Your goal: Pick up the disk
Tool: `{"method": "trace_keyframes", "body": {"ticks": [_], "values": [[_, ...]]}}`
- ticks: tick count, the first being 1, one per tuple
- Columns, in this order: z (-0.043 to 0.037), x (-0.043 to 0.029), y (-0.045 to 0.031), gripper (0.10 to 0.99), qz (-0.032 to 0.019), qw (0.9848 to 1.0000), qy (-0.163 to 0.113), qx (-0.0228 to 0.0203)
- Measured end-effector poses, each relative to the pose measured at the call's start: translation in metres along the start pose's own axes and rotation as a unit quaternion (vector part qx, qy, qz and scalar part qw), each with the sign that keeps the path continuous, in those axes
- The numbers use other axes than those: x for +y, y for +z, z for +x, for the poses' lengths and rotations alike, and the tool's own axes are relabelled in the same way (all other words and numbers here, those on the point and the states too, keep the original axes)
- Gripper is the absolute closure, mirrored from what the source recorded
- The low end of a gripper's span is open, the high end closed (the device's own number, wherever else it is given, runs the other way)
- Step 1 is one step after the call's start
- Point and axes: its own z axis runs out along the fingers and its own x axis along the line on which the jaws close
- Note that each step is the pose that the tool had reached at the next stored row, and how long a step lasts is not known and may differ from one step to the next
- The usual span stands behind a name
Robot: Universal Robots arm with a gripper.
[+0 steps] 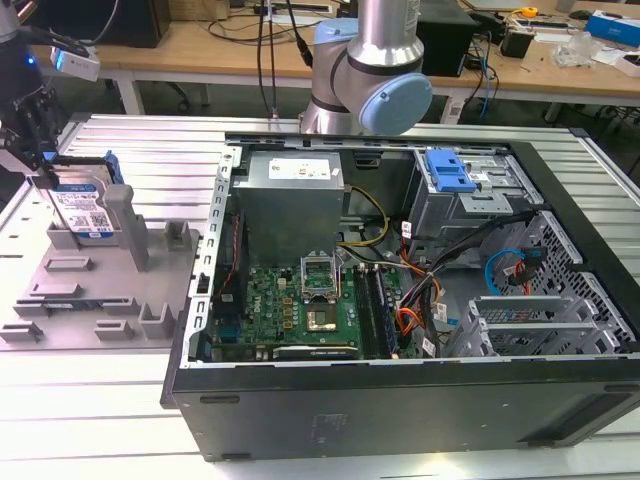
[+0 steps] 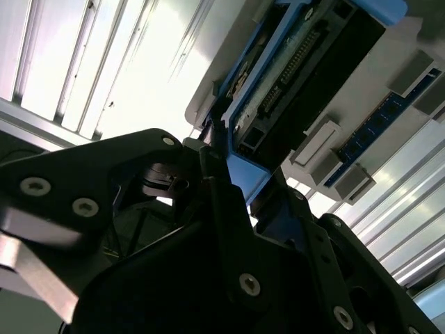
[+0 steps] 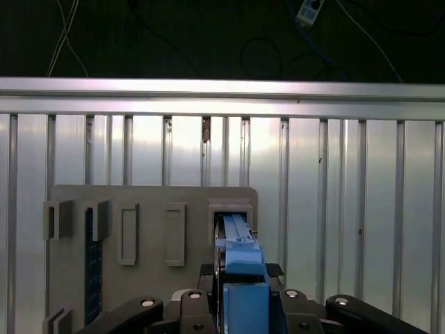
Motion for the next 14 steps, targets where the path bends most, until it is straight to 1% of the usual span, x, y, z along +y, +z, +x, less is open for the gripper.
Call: {"method": "trace_keyframes", "body": {"ticks": [11,14], "values": [[0.0004,0.0,0.0,0.718,0.0,1.0,0.0,0.0],[0.0016,0.0001,0.0,0.718,0.0,1.0,0.0,-0.0004]]}}
